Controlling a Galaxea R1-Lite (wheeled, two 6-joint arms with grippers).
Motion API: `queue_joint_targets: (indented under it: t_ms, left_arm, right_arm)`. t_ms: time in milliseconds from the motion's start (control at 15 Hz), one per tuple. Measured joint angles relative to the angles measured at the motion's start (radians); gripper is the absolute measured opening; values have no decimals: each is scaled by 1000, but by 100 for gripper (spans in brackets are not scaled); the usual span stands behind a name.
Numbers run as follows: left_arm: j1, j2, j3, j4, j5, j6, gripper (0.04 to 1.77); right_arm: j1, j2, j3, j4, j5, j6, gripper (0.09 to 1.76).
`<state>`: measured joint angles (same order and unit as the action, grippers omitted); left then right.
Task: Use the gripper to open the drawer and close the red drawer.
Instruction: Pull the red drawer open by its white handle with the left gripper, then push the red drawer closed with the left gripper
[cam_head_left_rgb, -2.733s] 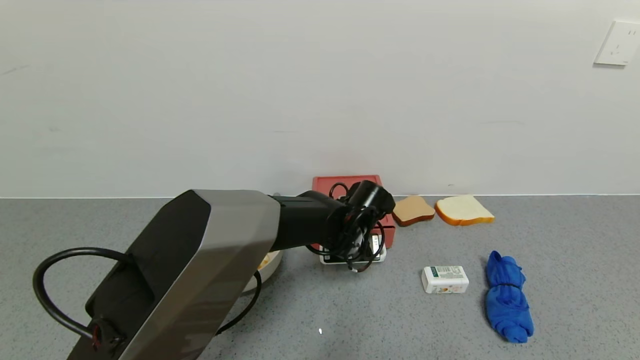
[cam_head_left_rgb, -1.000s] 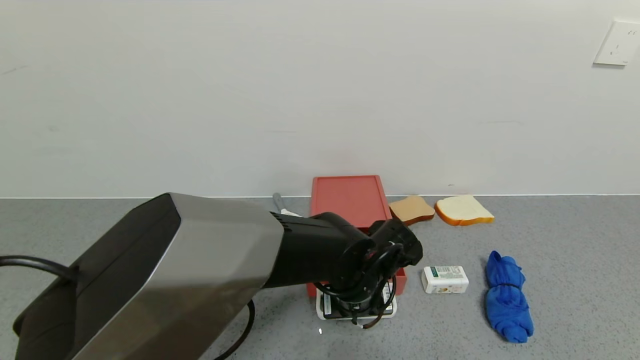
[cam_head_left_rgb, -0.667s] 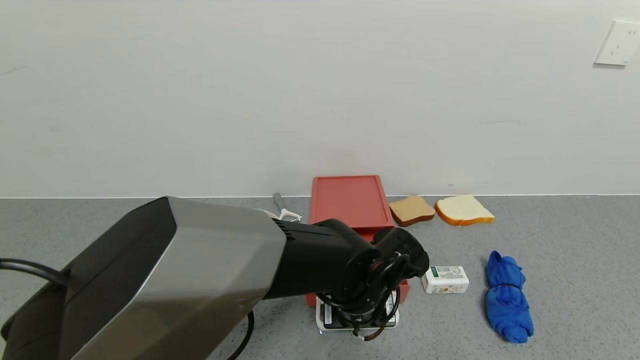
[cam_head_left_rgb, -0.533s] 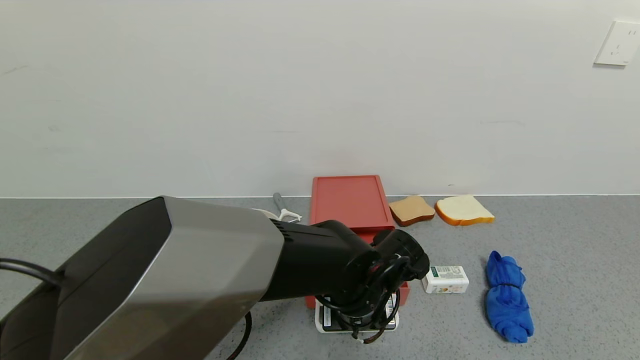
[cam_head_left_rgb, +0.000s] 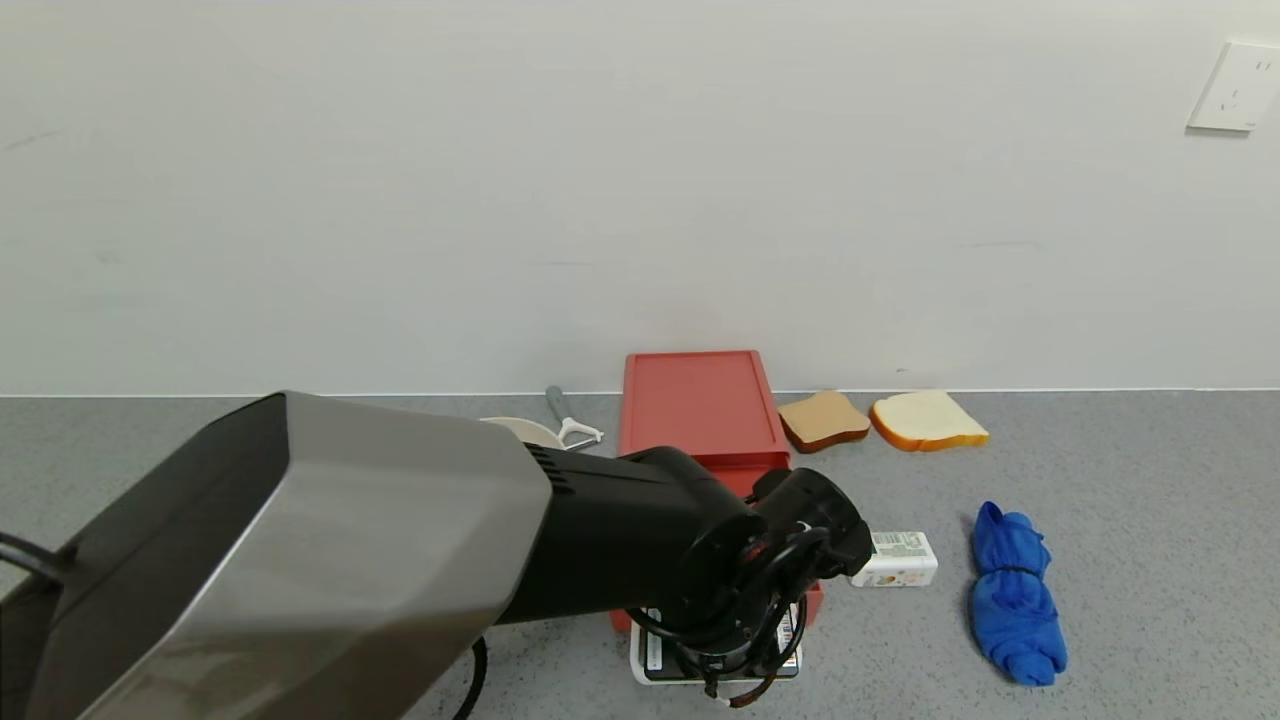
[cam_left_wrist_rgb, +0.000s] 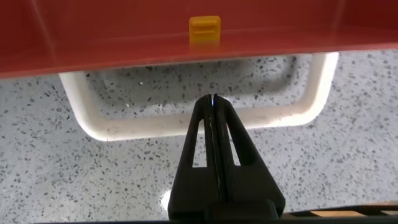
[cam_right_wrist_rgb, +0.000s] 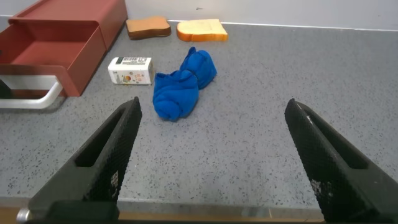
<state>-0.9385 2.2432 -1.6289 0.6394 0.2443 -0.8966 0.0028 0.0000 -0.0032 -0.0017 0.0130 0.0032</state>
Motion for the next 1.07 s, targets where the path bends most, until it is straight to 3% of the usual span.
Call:
queue_joint_targets:
  t_ms: [333, 667, 867, 1067]
  left_arm:
    - [1, -97, 3, 73, 3, 16, 11]
    - [10, -263, 53, 94, -6, 143, 11]
    - [48, -388, 153, 6, -73, 276, 11]
    - [123, -528, 320, -173, -163, 442, 11]
  right_arm:
    - [0, 0, 0, 0, 0, 0, 170]
    - [0, 0, 0, 1, 0, 0, 170]
    - [0, 0, 0, 0, 0, 0, 170]
    - [0, 0, 0, 0, 0, 0, 170]
